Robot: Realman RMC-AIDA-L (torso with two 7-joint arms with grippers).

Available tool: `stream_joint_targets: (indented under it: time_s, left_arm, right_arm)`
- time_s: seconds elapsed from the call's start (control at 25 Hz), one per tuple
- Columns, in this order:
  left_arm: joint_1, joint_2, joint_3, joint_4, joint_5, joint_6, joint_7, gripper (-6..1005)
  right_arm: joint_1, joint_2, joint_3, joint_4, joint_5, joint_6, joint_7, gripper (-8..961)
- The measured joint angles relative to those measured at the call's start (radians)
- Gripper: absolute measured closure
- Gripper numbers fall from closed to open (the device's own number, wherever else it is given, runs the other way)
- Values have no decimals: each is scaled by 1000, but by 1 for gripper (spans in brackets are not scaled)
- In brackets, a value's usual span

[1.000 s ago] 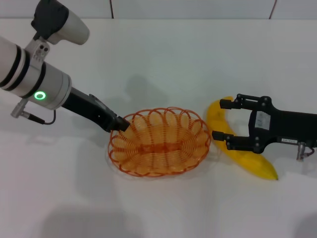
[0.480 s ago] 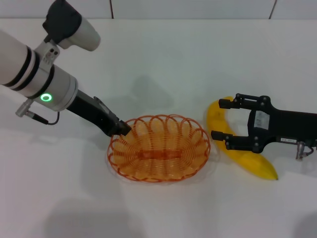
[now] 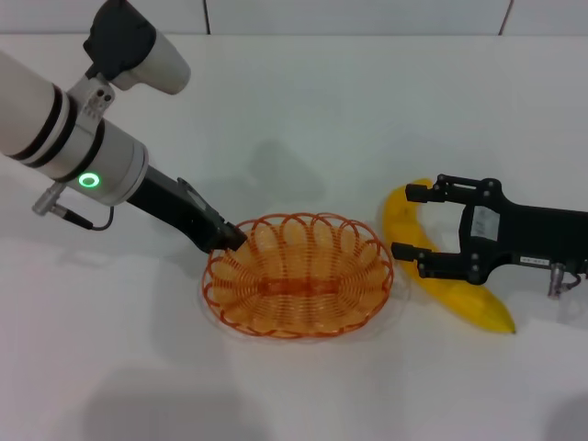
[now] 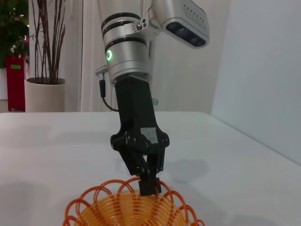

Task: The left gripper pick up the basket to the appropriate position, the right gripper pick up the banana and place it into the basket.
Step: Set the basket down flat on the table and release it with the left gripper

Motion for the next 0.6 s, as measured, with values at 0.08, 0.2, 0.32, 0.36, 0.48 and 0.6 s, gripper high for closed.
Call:
stream_joint_targets:
  time_s: [0.08, 0.2, 0.32, 0.36, 0.48, 0.6]
  left_arm:
    - [0, 0, 0, 1, 2, -2, -3, 928]
    - [0, 0, -5, 1, 4, -19, -8, 923]
    - [2, 0, -8, 3, 5, -29, -9, 919]
    - [3, 0, -8, 4, 5, -31, -9, 890]
    - [5, 0, -7, 6, 5, -40, -9, 805]
    - [9, -1, -6, 11, 2, -47, -9, 719]
  right_arm:
    - [0, 0, 0, 0, 0, 1, 0, 256]
    - [1, 0, 0, 0, 0, 1, 0, 257]
    - [1, 0, -1, 0, 0, 1, 0, 258]
    - [2, 0, -1, 0, 0, 1, 0, 258]
    - [1, 0, -1, 0, 0, 1, 0, 259]
    - [-4, 0, 1, 0, 0, -2, 0, 260]
